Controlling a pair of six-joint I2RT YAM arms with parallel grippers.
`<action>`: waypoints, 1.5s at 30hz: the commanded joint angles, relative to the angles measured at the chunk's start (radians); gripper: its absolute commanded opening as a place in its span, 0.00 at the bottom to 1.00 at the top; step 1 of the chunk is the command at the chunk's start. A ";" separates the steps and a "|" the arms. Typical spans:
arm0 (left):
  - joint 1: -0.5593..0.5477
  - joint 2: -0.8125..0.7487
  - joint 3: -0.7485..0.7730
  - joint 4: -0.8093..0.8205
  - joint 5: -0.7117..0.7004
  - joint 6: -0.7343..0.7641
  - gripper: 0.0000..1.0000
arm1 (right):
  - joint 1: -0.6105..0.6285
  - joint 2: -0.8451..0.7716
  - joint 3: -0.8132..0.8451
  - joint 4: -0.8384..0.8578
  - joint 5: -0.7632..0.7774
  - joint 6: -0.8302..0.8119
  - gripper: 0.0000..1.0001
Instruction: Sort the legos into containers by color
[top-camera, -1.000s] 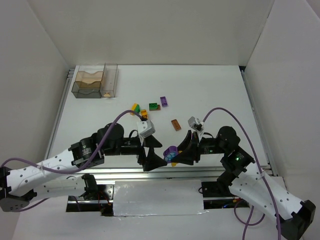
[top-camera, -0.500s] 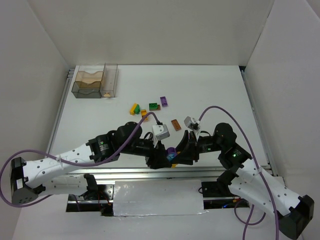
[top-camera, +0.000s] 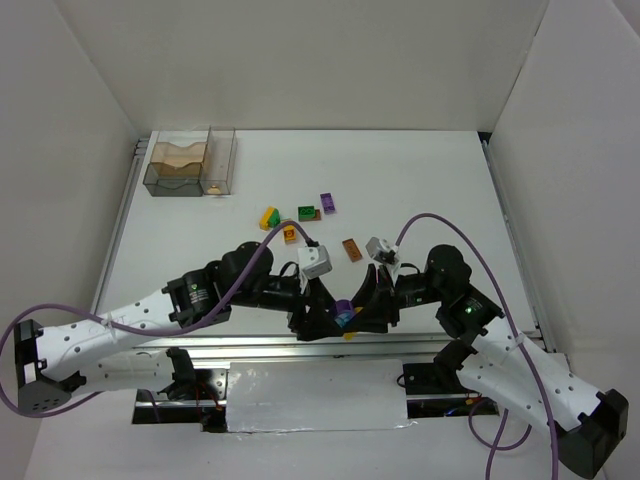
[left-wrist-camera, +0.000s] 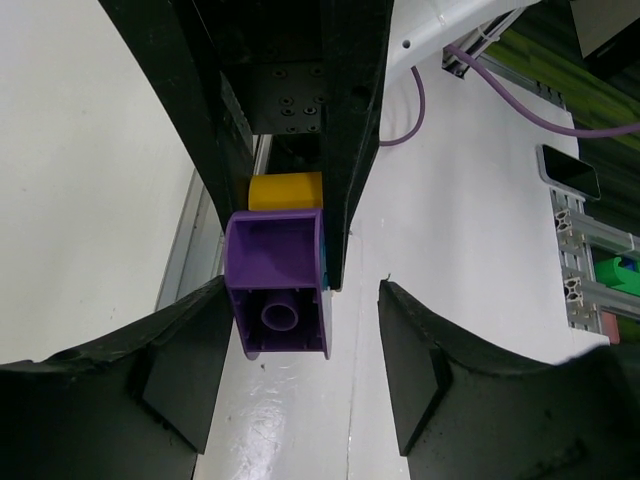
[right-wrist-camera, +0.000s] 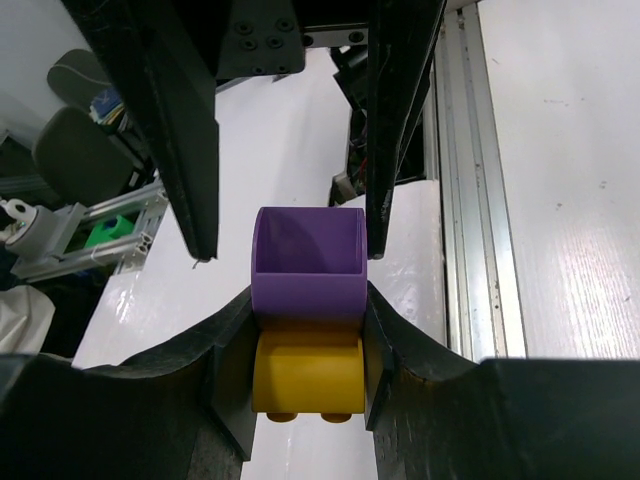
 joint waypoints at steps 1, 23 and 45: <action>0.009 -0.021 0.023 0.058 0.018 -0.013 0.71 | 0.005 -0.009 0.038 0.023 -0.044 -0.014 0.00; 0.017 0.022 0.026 0.082 0.036 -0.016 0.00 | 0.010 -0.014 0.047 0.020 -0.034 -0.008 0.37; 0.081 -0.105 -0.055 0.204 0.104 -0.078 0.00 | 0.007 -0.095 -0.085 0.394 0.213 0.274 0.77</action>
